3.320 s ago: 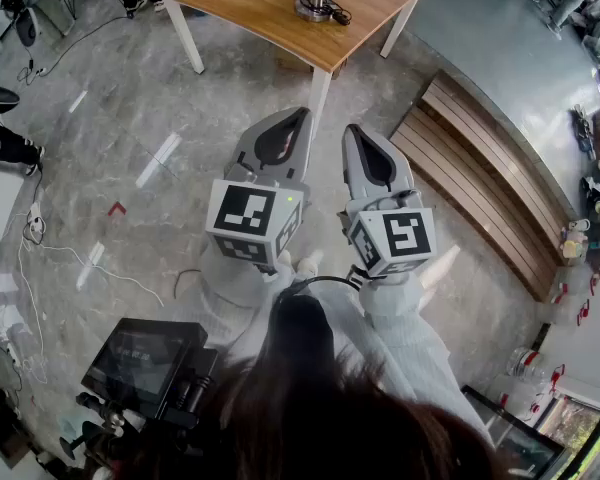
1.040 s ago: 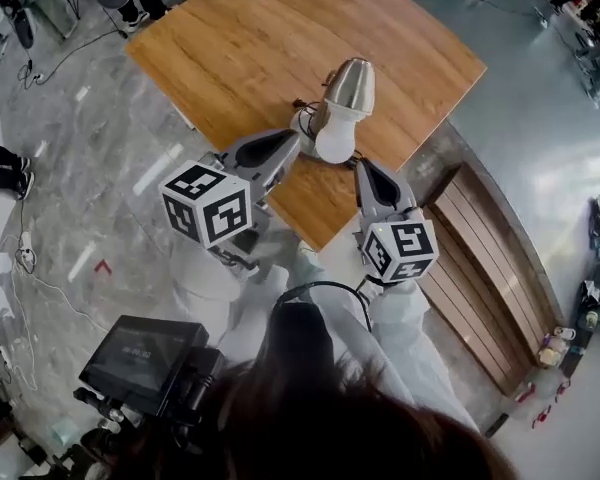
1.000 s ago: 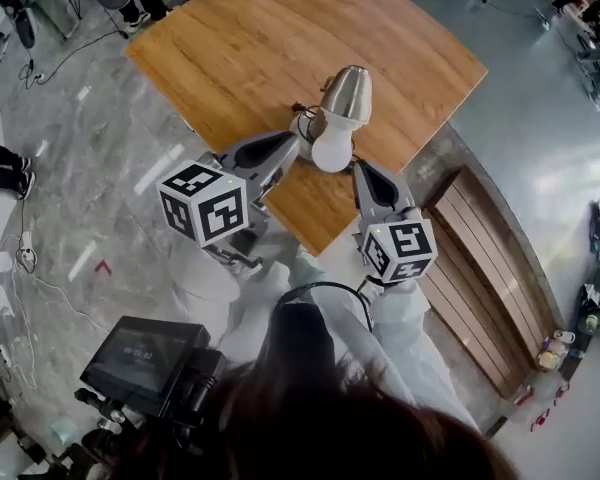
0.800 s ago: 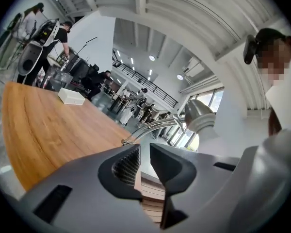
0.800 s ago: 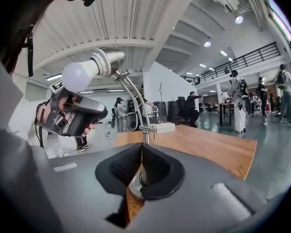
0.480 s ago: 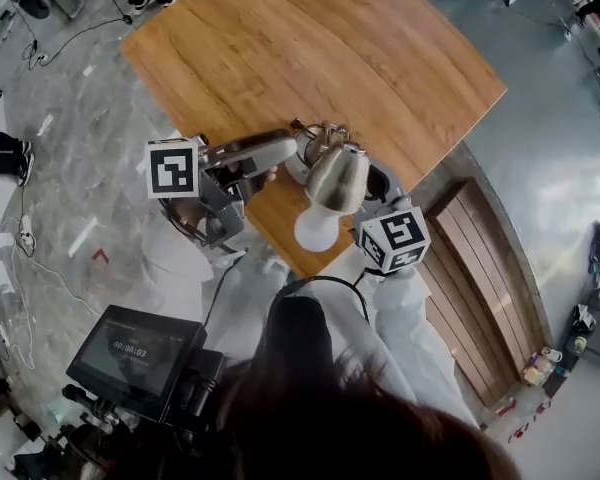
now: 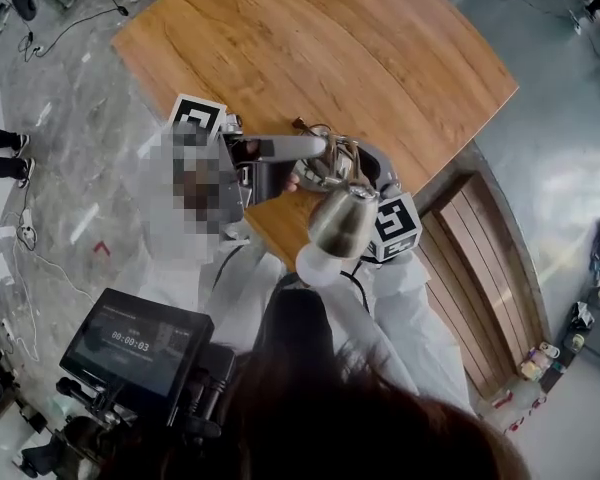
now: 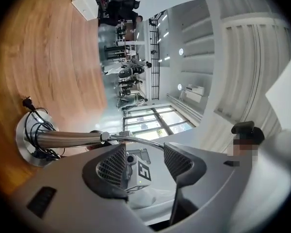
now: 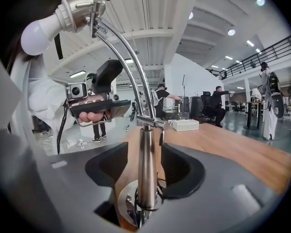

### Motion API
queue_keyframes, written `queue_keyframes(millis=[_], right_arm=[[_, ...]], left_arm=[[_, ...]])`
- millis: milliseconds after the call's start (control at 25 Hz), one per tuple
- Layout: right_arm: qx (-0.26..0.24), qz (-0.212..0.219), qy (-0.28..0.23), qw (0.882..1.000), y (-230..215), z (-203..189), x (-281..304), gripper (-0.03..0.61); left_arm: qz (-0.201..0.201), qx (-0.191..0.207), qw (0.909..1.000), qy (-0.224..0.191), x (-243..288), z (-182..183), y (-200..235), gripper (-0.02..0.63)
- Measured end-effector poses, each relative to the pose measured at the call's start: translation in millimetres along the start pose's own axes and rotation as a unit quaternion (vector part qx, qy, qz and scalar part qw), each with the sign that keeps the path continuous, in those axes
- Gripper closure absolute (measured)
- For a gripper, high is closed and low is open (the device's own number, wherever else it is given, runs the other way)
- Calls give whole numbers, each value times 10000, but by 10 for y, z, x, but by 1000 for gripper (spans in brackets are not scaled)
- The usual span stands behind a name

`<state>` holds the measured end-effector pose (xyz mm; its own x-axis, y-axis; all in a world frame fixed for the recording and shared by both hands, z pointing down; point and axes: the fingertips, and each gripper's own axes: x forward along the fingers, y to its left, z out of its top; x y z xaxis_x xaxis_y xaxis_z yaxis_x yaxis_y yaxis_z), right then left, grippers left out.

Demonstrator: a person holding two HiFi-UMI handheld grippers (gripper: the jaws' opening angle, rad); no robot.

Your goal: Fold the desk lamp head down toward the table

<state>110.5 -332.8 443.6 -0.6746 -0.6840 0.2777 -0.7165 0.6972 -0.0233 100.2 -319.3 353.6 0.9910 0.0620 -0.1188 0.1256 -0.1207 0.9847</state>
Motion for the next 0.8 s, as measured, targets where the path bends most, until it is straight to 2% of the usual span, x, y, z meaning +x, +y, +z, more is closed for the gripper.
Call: queue_keyframes(millis=[240, 400, 480, 560, 800], right_arm=[[-58, 62, 89, 9999, 25, 12, 77, 397], [-27, 52, 155, 9999, 37, -28, 121, 397], [-17, -25, 162, 9999, 23, -35, 147, 410], [0, -129, 130, 9998, -12, -35, 157, 459], [192, 33, 104, 9998, -37, -65, 162, 459]], left_arm=[[-541, -685, 9962, -3, 90, 18, -129, 382], [-664, -936, 9932, 194, 173, -15, -176, 382], [-680, -986, 9924, 264, 214, -18, -202, 382], [-678, -973, 9926, 279, 229, -15, -215, 382], [-547, -838, 9946, 271, 223, -14, -216, 387]])
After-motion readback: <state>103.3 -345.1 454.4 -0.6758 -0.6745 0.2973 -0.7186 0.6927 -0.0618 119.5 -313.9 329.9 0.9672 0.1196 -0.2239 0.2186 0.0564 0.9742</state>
